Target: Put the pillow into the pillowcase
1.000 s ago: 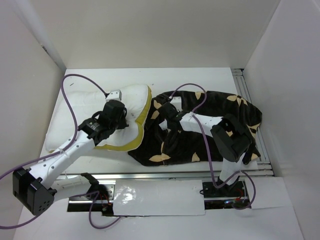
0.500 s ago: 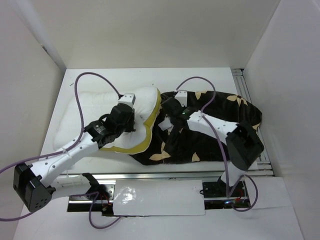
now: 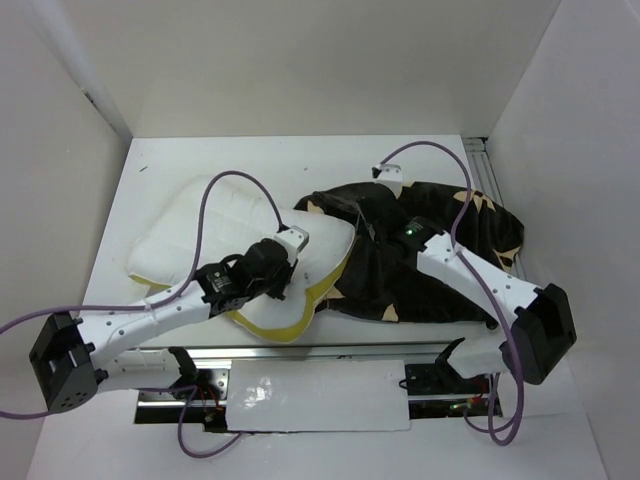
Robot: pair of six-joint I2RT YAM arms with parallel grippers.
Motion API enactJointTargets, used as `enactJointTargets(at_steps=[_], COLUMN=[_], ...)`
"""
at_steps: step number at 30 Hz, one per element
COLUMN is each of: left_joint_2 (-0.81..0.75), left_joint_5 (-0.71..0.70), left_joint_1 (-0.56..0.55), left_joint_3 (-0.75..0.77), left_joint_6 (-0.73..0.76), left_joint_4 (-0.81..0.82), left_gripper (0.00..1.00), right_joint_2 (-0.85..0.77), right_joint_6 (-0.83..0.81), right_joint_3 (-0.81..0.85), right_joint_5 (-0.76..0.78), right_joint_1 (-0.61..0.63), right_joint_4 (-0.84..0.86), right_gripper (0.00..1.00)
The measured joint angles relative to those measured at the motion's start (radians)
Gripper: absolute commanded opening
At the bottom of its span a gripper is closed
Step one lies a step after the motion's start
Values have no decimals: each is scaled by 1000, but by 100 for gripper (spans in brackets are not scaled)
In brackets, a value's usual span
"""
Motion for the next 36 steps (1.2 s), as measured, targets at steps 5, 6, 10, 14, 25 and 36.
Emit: enactJointTargets(at_steps=[5, 6, 10, 14, 25, 36], left_joint_2=[113, 154, 341, 497, 540, 701], left_joint_5=[-25, -37, -117, -188, -200, -233], left_joint_1=[-5, -6, -13, -9, 26, 32], left_joint_3=[61, 92, 299, 530, 639, 635], left_joint_6=[-24, -28, -87, -135, -117, -366], left_joint_4=[-14, -23, -106, -173, -122, 18], left_gripper=[0, 0, 0, 0, 0, 0], right_joint_2=[-93, -114, -162, -167, -168, -164], right_joint_6=[-52, -69, -134, -183, -251, -251], right_joint_3=[-72, -85, -107, -108, -40, 6], right_joint_5=[-105, -134, -227, -282, -339, -580], right_joint_1=[0, 0, 11, 45, 53, -31], right_joint_4=[24, 28, 47, 41, -47, -200], right_gripper=[0, 0, 0, 0, 0, 0])
